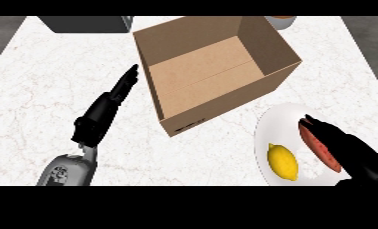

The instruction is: Pick the sweet potato from the plate and place it in the cardboard box

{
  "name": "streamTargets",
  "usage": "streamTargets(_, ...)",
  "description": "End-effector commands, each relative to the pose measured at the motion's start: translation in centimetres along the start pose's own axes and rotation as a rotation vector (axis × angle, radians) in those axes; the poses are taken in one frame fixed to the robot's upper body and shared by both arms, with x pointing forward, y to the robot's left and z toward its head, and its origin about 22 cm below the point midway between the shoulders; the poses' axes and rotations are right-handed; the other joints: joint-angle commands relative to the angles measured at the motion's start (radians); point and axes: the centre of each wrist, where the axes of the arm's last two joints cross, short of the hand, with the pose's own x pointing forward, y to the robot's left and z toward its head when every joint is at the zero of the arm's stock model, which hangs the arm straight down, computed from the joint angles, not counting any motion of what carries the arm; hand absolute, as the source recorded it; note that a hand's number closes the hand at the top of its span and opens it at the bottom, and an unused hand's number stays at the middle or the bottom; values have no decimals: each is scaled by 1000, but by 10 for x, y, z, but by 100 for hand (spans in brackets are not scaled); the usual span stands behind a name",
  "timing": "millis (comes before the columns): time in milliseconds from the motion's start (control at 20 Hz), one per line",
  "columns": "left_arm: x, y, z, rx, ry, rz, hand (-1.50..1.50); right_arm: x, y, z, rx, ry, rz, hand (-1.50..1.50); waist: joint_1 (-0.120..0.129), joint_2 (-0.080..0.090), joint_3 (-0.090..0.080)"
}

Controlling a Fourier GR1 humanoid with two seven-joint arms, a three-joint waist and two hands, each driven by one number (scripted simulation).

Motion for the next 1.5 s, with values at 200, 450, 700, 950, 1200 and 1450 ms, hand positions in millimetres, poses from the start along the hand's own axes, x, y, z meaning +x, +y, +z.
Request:
streamTargets(200, -8, 3, -8, -4, -3, 8, 0, 4, 16, -4, -19, 40, 44, -150, -3, 1, 1)
streamTargets(450, 11, -9, -11, 14, -7, -17, 0, -10, 9, -26, 25, 15, 61, 150, 2, 1, 1)
streamTargets(700, 20, 4, -9, -8, 14, 4, 0, -13, 19, -32, -38, -4, 100, 150, 6, 1, 2)
streamTargets(950, 5, -2, -13, -29, 0, 0, 0, 107, 25, -39, -112, -344, 195, 150, 20, 0, 0)
streamTargets(1200, 3, 21, -10, 2, 3, -20, 0, 201, 29, -26, -173, -533, 270, 150, 16, -2, 0)
streamTargets(1450, 11, -5, -5, 8, 8, -7, 0, 221, 11, -19, -395, -524, 263, 150, 5, -3, 1)
